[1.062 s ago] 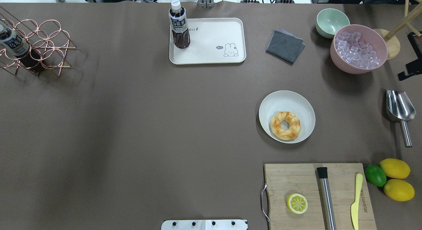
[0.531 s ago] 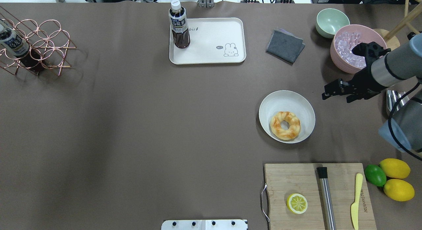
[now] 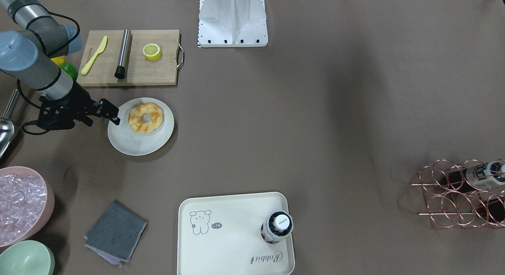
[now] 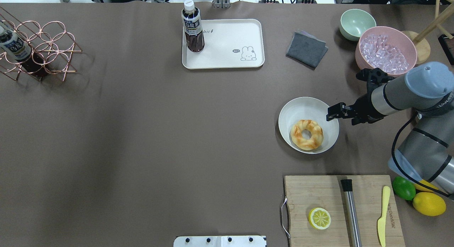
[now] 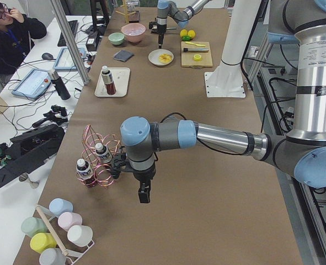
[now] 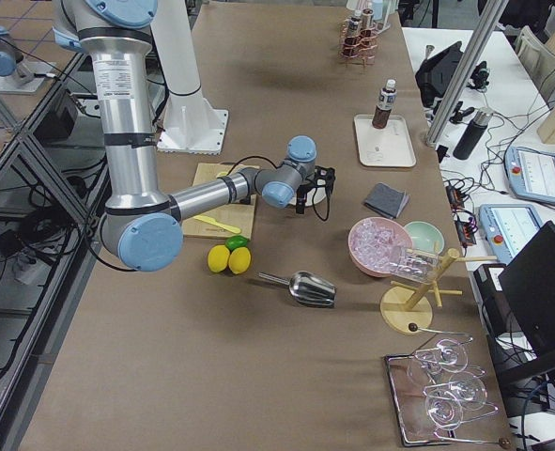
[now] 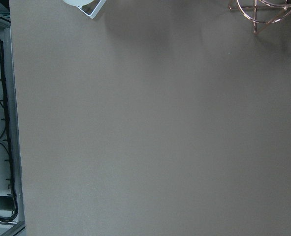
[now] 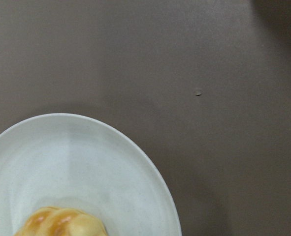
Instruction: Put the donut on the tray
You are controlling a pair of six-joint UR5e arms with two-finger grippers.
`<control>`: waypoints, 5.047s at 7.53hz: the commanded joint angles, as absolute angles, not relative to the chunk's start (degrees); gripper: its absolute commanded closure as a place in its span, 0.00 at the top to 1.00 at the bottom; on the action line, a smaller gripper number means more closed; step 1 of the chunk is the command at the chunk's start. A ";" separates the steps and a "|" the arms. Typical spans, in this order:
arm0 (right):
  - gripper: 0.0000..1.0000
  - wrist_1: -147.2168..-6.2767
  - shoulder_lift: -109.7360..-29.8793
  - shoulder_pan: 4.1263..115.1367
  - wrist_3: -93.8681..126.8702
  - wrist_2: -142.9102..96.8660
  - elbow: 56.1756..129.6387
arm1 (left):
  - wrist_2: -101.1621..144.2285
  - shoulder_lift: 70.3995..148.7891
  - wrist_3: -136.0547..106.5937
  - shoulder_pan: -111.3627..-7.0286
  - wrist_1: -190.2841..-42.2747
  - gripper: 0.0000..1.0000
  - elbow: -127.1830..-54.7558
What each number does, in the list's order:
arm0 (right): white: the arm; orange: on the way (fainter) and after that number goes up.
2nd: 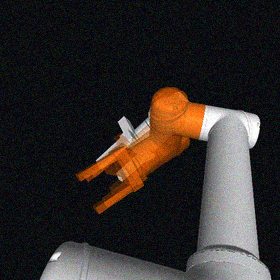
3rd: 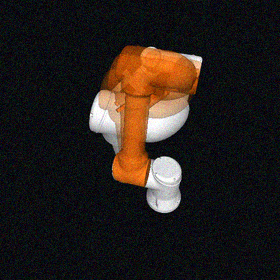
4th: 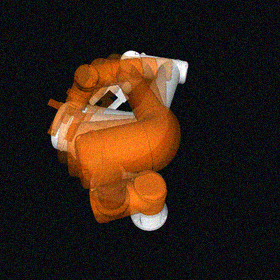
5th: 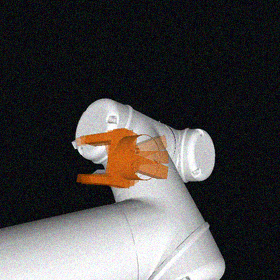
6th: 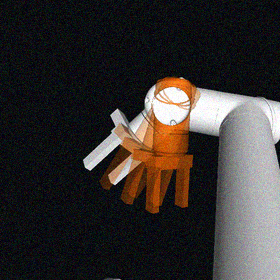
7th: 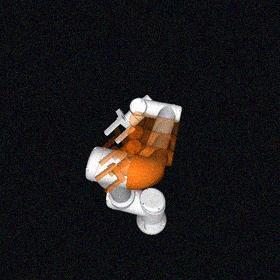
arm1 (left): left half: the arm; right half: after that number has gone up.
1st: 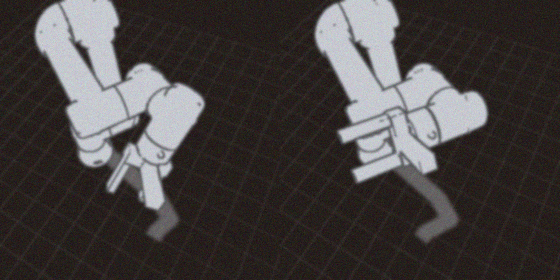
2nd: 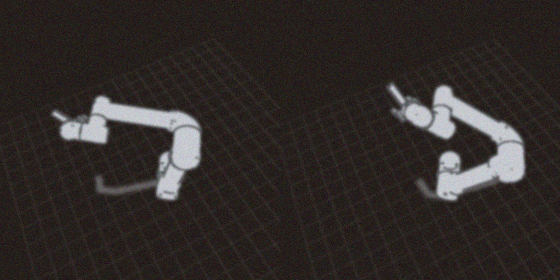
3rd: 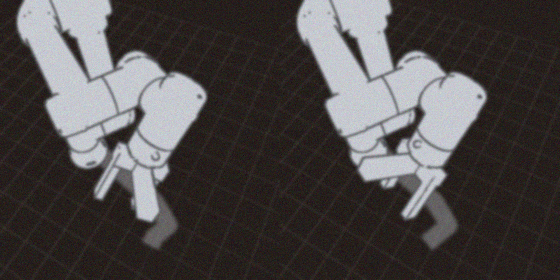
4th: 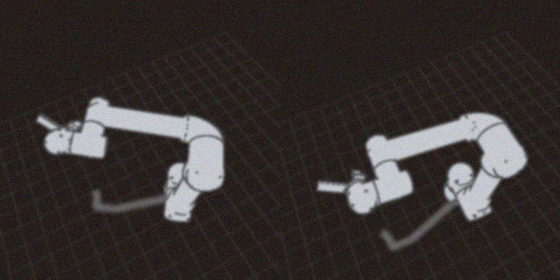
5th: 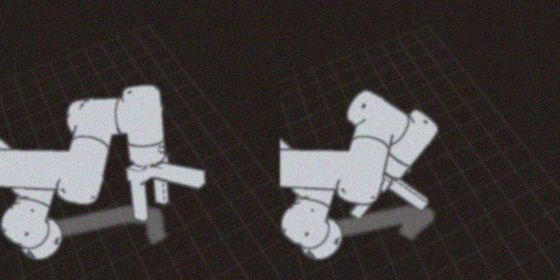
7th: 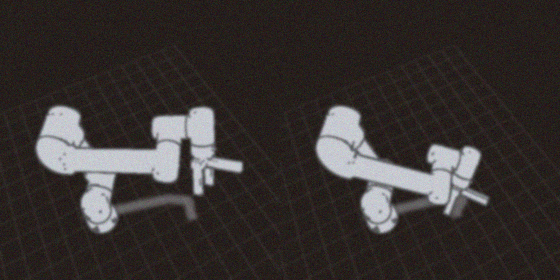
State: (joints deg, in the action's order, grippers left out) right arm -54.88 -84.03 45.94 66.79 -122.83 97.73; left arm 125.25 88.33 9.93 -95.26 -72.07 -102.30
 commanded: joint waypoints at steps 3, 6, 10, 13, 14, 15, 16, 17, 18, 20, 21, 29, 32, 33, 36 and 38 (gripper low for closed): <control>1.00 -54.40 -83.67 41.76 68.82 -118.31 97.47 | 125.16 88.24 9.93 -95.27 -72.07 0.98 -102.04; 0.92 -54.23 -83.93 41.57 68.82 -118.30 97.47 | 125.16 88.16 9.93 -95.27 -72.07 0.98 -102.04; 0.71 -42.57 -84.64 41.57 72.67 -118.48 92.73 | 125.16 88.24 9.93 -95.71 -72.07 0.98 -102.13; 0.19 -40.78 -85.08 41.75 75.49 -119.18 94.91 | 125.16 88.24 9.93 -95.71 -72.07 0.98 -102.04; 0.00 -40.78 -85.08 41.84 75.50 -119.09 95.36 | 125.16 88.33 9.93 -95.71 -72.07 0.98 -102.04; 0.00 -40.78 -85.51 41.75 75.50 -119.00 95.27 | 125.16 88.33 9.93 -95.71 -72.07 0.98 -102.13; 0.00 -40.78 -85.43 41.75 75.50 -118.92 95.27 | 125.16 88.42 9.93 -95.54 -72.07 0.98 -102.13; 0.00 -40.78 -85.43 41.75 75.59 -118.92 95.45 | 125.16 88.42 9.93 -95.54 -72.07 0.98 -102.13; 0.00 -40.52 -85.34 42.10 75.50 -119.00 95.97 | 125.16 88.50 9.84 -95.54 -72.07 0.98 -102.13; 0.00 -40.78 -84.91 43.15 75.67 -120.48 98.17 | 125.16 88.42 9.84 -95.71 -72.07 0.98 -102.13; 0.00 -40.87 -84.03 44.11 75.76 -121.46 98.09 | 125.16 88.33 9.84 -95.71 -72.07 0.98 -102.13; 0.00 -50.01 -49.35 52.20 79.02 -124.10 64.92 | 125.16 89.21 9.75 -95.54 -72.07 0.98 -102.13; 0.00 -50.01 -40.98 52.56 78.93 -123.84 53.39 | 125.24 88.51 9.76 -95.71 -72.16 0.98 -102.30; 0.00 -49.84 -38.78 52.47 78.93 -123.40 50.65 | 125.16 88.59 9.76 -95.71 -72.16 0.98 -102.30; 0.00 -44.85 -33.23 51.94 78.93 -120.33 40.98 | 125.16 89.38 9.67 -95.54 -72.16 0.98 -102.13; 0.00 -44.82 -31.12 51.77 79.36 -119.45 39.11 | 125.16 89.65 9.67 -95.45 -72.16 0.98 -102.13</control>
State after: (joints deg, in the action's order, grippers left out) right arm -45.43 -32.71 51.98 79.02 -120.36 40.88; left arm 125.16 89.36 9.67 -95.54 -72.12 -102.14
